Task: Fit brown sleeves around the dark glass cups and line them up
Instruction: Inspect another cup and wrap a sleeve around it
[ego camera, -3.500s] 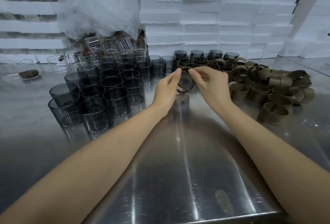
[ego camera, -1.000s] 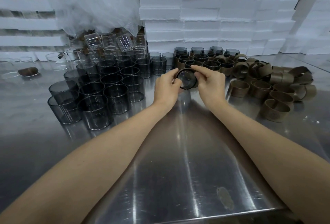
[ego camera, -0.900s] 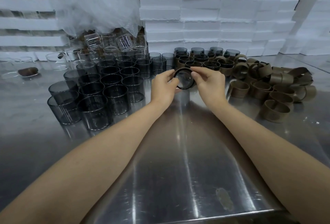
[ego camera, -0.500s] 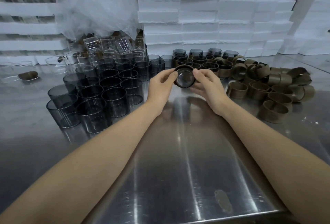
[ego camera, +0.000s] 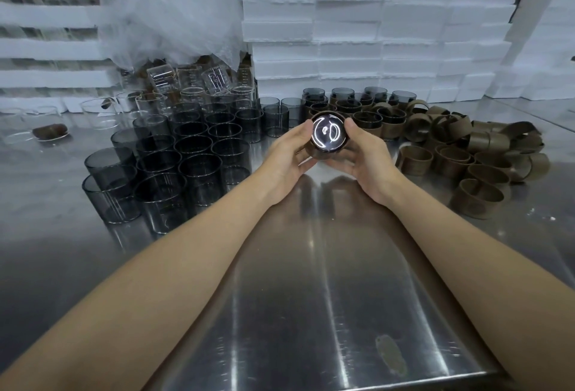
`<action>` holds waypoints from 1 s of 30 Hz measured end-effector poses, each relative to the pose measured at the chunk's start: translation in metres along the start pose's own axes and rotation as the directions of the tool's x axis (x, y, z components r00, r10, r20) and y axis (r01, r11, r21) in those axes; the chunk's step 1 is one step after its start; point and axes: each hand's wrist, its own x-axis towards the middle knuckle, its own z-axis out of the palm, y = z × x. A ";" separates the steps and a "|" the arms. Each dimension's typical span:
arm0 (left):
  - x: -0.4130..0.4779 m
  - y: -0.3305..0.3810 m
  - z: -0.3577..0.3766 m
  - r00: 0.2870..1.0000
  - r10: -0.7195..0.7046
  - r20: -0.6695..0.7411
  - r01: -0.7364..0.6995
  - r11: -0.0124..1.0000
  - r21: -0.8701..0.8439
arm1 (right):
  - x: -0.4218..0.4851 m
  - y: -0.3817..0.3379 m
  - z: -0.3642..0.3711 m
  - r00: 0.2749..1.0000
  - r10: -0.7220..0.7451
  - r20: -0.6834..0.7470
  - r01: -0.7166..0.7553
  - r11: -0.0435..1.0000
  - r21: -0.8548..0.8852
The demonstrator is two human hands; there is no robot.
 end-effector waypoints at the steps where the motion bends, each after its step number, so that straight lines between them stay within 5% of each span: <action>1: 0.000 0.001 0.001 1.000 0.003 0.003 -0.003 1.000 -0.006 | -0.001 -0.001 0.001 1.000 -0.007 -0.013 0.007 1.000 -0.005; 10: -0.001 0.007 0.006 0.998 -0.058 -0.013 0.053 0.968 -0.245 | -0.006 -0.010 0.010 0.996 0.074 0.058 -0.080 0.990 0.114; 18: 0.001 0.007 0.005 0.999 -0.043 0.002 0.042 0.956 -0.291 | -0.002 -0.006 0.009 0.994 0.047 0.101 -0.066 0.980 0.188; 23: 0.006 -0.005 -0.004 0.990 0.120 -0.070 -0.123 0.991 -0.043 | 0.001 0.003 0.007 0.985 0.021 0.174 -0.044 0.991 0.126; 30: 0.001 -0.009 -0.001 0.945 0.326 0.034 -0.316 0.879 0.356 | 0.005 0.010 -0.007 0.964 -0.262 0.039 0.265 0.958 -0.108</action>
